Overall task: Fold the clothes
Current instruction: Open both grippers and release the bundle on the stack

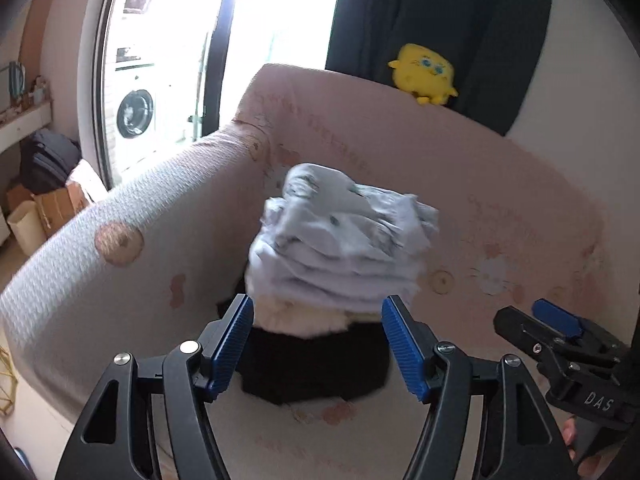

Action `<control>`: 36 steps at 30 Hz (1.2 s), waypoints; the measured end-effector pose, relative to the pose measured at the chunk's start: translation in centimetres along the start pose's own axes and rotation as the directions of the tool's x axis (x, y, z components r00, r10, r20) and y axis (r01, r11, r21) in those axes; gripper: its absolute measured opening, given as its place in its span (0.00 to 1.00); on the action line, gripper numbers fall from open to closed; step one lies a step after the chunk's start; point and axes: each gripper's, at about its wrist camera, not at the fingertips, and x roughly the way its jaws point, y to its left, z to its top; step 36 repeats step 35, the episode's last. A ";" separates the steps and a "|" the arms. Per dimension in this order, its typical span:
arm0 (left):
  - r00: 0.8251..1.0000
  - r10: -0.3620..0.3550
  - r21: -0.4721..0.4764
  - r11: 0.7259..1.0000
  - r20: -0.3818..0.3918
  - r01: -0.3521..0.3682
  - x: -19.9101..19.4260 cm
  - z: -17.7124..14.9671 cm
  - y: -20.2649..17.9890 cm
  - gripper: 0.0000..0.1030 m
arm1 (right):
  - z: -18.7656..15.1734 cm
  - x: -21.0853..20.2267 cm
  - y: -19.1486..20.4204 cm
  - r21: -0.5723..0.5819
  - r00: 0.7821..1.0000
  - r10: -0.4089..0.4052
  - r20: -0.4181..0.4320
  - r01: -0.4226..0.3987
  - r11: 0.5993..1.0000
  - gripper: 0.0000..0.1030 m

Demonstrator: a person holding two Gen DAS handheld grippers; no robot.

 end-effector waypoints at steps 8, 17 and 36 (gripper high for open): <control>0.994 0.030 0.098 0.994 0.105 -0.040 -6.4 -1.8 -2.8 0.63 | -2.9 -6.6 1.3 -0.045 0.992 -0.055 0.118 0.060 0.997 1.00; 0.980 0.012 0.163 0.986 0.198 -0.045 -10.8 -4.0 -4.1 0.63 | -6.2 -11.1 2.1 -0.059 0.980 -0.086 0.178 0.098 0.993 1.00; 0.991 0.042 0.239 0.968 0.130 -0.072 -10.5 -7.6 -6.7 0.63 | -9.2 -12.0 -0.3 0.027 0.988 -0.120 0.101 0.118 0.993 1.00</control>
